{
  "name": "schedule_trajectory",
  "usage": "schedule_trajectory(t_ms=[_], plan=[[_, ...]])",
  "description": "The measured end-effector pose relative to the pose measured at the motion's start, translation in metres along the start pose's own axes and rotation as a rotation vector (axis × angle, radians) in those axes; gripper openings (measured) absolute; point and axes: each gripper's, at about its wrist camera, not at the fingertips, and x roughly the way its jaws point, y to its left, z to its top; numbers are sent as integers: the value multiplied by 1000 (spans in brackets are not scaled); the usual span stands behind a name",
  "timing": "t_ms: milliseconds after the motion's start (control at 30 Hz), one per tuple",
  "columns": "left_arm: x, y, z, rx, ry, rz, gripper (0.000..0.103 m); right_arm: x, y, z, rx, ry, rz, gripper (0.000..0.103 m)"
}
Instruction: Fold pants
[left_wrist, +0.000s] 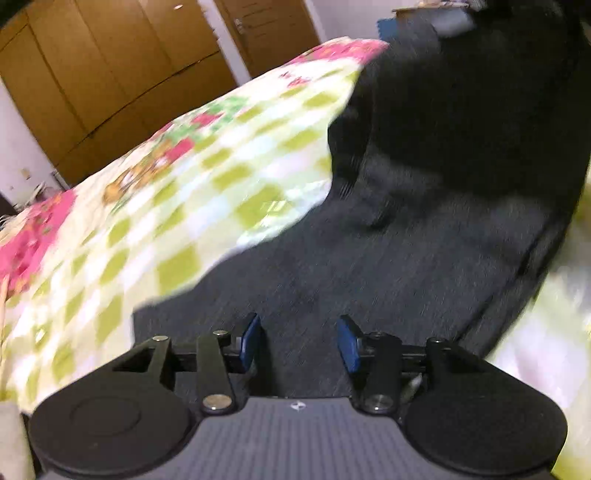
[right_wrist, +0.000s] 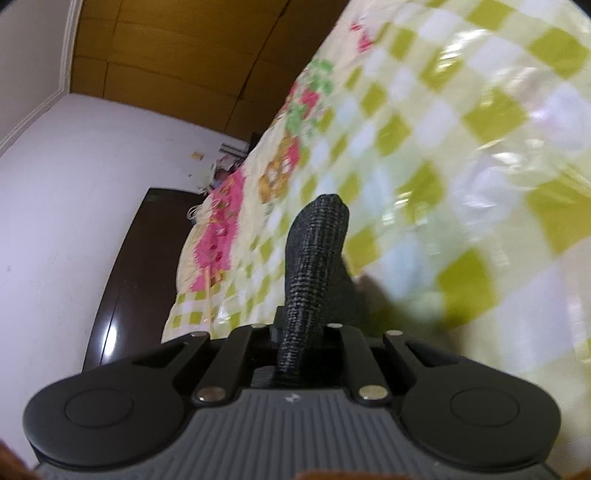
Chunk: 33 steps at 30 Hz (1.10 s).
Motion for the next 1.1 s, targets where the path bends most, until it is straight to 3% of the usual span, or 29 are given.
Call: schedule_trajectory(t_ms=[200, 333, 467, 567, 767, 833, 933, 1100], plan=[[0, 12, -16, -60, -45, -46, 58, 65, 66, -26, -92, 53, -44, 12], [-10, 22, -32, -121, -85, -98, 58, 114, 86, -56, -82, 112, -52, 12], [-24, 37, -53, -148, -102, -142, 60, 178, 100, -92, -126, 212, -121, 29], [-37, 47, -70, -186, -98, -160, 60, 205, 94, -111, -93, 270, -87, 28], [-63, 61, -86, -211, -106, -190, 60, 213, 96, -119, -125, 301, -89, 28], [-70, 69, -90, -257, -95, -219, 64, 212, 105, -115, -204, 300, -129, 30], [-80, 84, -101, -328, -74, -261, 64, 211, 119, -112, -279, 311, -162, 41], [-110, 91, -114, -380, -57, -229, 65, 231, 149, -121, -522, 343, -227, 47]])
